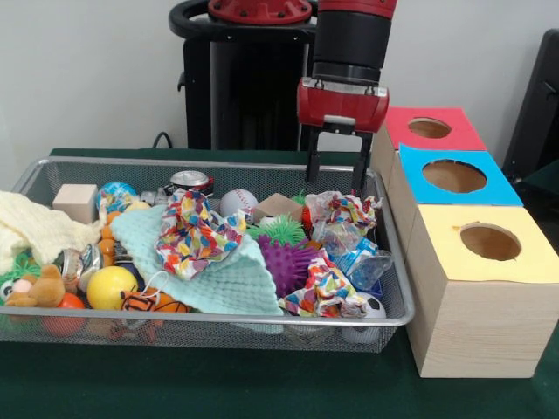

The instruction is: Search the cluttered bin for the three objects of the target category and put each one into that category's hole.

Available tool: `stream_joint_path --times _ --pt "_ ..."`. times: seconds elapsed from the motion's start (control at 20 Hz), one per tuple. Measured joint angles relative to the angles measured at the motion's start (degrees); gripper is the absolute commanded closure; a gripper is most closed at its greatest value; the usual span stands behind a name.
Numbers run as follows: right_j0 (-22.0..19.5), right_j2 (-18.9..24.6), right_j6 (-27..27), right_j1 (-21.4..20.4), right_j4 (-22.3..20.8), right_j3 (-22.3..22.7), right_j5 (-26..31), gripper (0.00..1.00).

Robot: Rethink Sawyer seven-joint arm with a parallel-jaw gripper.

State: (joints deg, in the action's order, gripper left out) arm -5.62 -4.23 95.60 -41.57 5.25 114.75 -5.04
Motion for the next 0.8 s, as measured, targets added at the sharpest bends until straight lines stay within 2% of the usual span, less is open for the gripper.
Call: stream_joint_path --times 0.8 --pt "-0.7 2.6 0.0 6.4 0.0 -1.8 0.0 0.0"
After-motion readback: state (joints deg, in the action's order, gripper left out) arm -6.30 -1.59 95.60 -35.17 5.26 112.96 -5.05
